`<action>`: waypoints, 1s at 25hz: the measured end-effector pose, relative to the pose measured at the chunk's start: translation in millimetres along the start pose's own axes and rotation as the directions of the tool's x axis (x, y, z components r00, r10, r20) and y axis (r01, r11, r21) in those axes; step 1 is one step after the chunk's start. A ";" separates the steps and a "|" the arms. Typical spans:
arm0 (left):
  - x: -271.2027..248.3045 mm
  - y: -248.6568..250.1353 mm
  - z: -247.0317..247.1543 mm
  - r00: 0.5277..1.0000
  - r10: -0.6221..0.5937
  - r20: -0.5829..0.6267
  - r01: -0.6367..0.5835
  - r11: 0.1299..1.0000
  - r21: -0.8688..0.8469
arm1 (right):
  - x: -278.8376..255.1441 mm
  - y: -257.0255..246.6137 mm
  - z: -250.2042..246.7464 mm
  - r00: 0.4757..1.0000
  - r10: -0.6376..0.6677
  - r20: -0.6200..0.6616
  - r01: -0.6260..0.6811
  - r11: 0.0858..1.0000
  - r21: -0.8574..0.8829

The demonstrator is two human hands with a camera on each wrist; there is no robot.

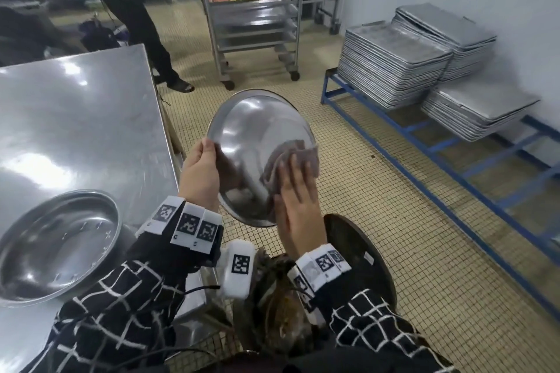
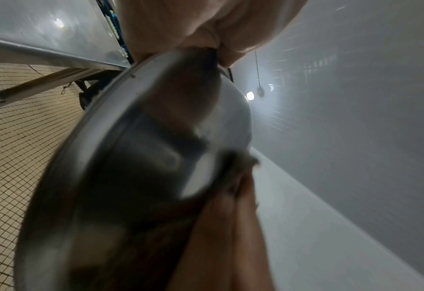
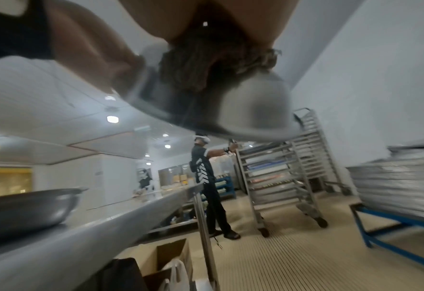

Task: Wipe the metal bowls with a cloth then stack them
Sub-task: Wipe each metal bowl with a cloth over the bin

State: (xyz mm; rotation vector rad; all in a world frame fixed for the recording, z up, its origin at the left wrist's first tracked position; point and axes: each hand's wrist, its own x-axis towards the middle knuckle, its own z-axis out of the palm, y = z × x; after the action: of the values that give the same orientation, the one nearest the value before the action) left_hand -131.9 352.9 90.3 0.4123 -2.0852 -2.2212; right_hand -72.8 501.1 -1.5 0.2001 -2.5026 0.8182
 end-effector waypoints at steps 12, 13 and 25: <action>4.2 -1.3 6.9 0.995 -0.014 0.099 0.007 0.998 0.070 | 25.7 35.2 -37.7 0.899 0.434 -0.049 -0.417 0.886 0.205; 1.9 -2.2 7.6 0.993 -0.009 0.119 -0.004 0.994 0.106 | 17.2 34.3 -37.0 0.901 0.429 -0.063 -0.408 0.887 0.218; -8.8 -7.1 1.7 0.980 0.054 0.189 -0.106 0.955 0.276 | 53.2 6.3 -25.0 0.908 0.411 -0.076 -0.393 0.901 0.184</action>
State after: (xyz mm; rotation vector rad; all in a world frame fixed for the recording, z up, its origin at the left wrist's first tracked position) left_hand -122.9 357.2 84.7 0.1410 -2.4790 -1.9834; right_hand -110.3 521.6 39.2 -0.3166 -2.3996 1.1674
